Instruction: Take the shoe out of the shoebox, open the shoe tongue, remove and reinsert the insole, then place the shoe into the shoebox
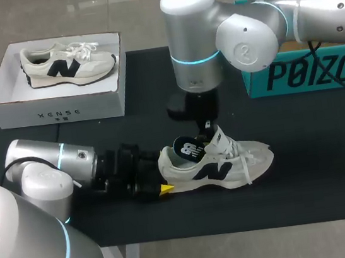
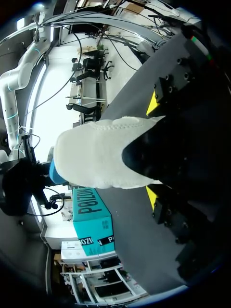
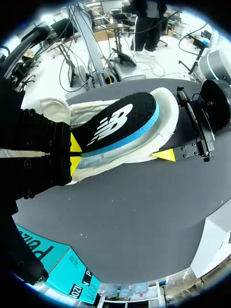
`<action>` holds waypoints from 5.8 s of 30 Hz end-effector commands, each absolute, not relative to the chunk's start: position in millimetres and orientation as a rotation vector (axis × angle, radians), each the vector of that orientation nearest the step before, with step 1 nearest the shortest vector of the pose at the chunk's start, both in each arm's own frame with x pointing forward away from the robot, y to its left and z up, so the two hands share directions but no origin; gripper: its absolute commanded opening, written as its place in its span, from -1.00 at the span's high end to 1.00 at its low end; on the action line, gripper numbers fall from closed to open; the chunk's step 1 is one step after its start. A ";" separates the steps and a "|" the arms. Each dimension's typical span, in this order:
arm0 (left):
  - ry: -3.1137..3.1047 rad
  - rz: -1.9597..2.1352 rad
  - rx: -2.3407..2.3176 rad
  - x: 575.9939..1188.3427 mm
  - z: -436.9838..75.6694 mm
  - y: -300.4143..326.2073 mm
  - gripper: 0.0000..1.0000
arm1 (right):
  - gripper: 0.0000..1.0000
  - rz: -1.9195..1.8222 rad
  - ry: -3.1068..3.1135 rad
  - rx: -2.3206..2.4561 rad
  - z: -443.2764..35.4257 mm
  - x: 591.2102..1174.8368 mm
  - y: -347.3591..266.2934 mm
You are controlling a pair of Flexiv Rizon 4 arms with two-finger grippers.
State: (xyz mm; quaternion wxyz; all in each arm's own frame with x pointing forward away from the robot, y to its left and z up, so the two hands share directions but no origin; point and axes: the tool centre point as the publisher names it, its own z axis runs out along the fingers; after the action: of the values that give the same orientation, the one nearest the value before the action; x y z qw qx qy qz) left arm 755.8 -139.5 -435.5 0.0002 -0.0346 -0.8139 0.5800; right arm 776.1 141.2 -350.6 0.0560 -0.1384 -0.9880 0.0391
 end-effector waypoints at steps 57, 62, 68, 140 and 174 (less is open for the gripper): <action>-2.558 1.823 -0.107 757.8 -440.5 -141.1 1.00 | 0.18 -0.244 -2.999 -0.350 -323.5 807.2 166.1; -2.558 1.823 -0.107 757.8 -440.5 -141.1 1.00 | 0.16 -0.273 -2.983 -0.334 -331.5 809.6 171.5; -2.558 1.823 -0.107 757.8 -440.5 -141.1 1.00 | 0.11 -0.323 -2.968 -0.317 -337.8 808.4 177.3; -2.558 1.823 -0.107 757.8 -440.5 -141.1 1.00 | 1.00 -0.793 -3.255 -0.083 -190.2 923.6 249.0; -2.558 1.823 -0.107 757.8 -440.5 -141.1 1.00 | 1.00 -1.189 -3.214 -0.447 -150.8 827.4 248.1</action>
State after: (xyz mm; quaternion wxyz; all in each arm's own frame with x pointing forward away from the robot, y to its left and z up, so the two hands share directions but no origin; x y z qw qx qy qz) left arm 756.9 -139.3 -435.5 -0.0003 -0.0341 -0.8139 0.5800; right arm 878.9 265.4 -160.0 -0.0963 -0.0918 -0.9429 -0.3053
